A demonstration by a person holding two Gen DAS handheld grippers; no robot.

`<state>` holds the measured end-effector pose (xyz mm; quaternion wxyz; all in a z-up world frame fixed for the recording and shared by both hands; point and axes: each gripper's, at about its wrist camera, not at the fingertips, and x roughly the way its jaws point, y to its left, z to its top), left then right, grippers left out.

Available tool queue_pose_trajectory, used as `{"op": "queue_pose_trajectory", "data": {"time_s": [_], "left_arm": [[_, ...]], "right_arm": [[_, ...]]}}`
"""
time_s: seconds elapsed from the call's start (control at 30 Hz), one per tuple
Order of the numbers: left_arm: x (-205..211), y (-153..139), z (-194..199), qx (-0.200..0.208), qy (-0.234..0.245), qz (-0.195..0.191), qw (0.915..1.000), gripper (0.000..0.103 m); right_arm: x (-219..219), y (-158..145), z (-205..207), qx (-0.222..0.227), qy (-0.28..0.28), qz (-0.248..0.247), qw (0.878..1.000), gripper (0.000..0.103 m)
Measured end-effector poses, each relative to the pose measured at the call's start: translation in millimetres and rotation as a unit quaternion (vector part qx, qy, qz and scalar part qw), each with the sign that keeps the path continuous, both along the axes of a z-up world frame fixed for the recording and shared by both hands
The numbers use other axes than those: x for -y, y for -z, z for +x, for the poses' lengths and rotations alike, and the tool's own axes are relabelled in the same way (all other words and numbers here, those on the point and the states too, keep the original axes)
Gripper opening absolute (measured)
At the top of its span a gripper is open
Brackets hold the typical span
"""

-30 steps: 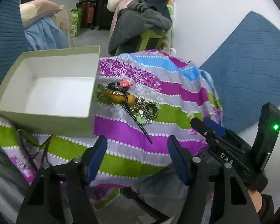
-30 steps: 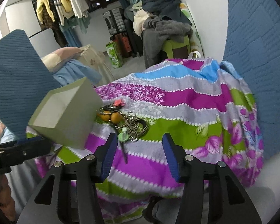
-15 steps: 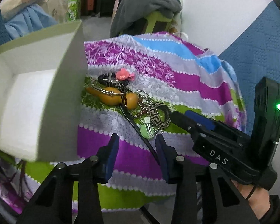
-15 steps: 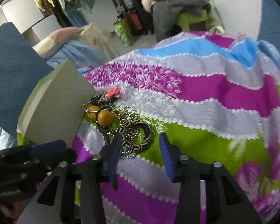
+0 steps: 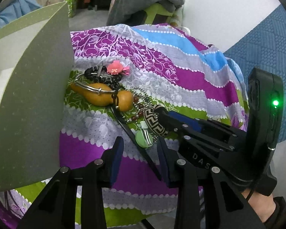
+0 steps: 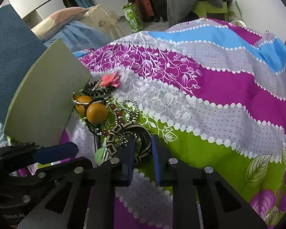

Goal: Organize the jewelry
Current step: 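Move both grippers down toward the tangled jewelry pile beside the white box, then grasp the green round pendant with the left gripper while the right gripper grasps the patterned bangle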

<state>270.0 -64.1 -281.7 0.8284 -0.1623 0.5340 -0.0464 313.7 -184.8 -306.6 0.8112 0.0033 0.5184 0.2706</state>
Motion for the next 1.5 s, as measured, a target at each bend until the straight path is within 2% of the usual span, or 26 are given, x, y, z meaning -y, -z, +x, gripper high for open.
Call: {"op": "queue_pose_trajectory", "data": {"time_s": [0.2, 0.37, 0.47, 0.6, 0.93, 1.13, 1.2, 1.5], "left_arm": [[-3, 4, 1, -0.005, 0.000, 0.000, 1.0000, 0.036], [2, 5, 4, -0.006, 0.013, 0.001, 0.9999, 0.039], [5, 9, 10, -0.022, 0.019, 0.001, 0.9996, 0.039], [12, 11, 13, -0.024, 0.032, 0.014, 0.9991, 0.039], [43, 12, 19, 0.010, 0.093, 0.087, 0.9918, 0.037], [50, 21, 25, 0.011, 0.098, 0.112, 0.9887, 0.036], [50, 21, 24, 0.018, 0.096, 0.122, 0.9878, 0.024], [37, 12, 17, 0.020, 0.076, 0.078, 0.9939, 0.022]], "right_arm": [[1, 0, 0, 0.002, 0.004, -0.011, 1.000, 0.007], [6, -4, -1, 0.009, 0.015, -0.024, 1.000, 0.006], [16, -9, -2, 0.015, 0.028, -0.021, 0.999, 0.006], [28, -14, -3, 0.021, 0.044, -0.030, 0.998, 0.006], [57, -20, -7, 0.024, 0.087, -0.051, 0.995, 0.006], [63, -22, -8, 0.026, 0.093, -0.054, 0.994, 0.006], [65, -22, -9, 0.026, 0.095, -0.052, 0.994, 0.006], [75, -25, -17, 0.021, 0.112, -0.039, 0.993, 0.006]]}}
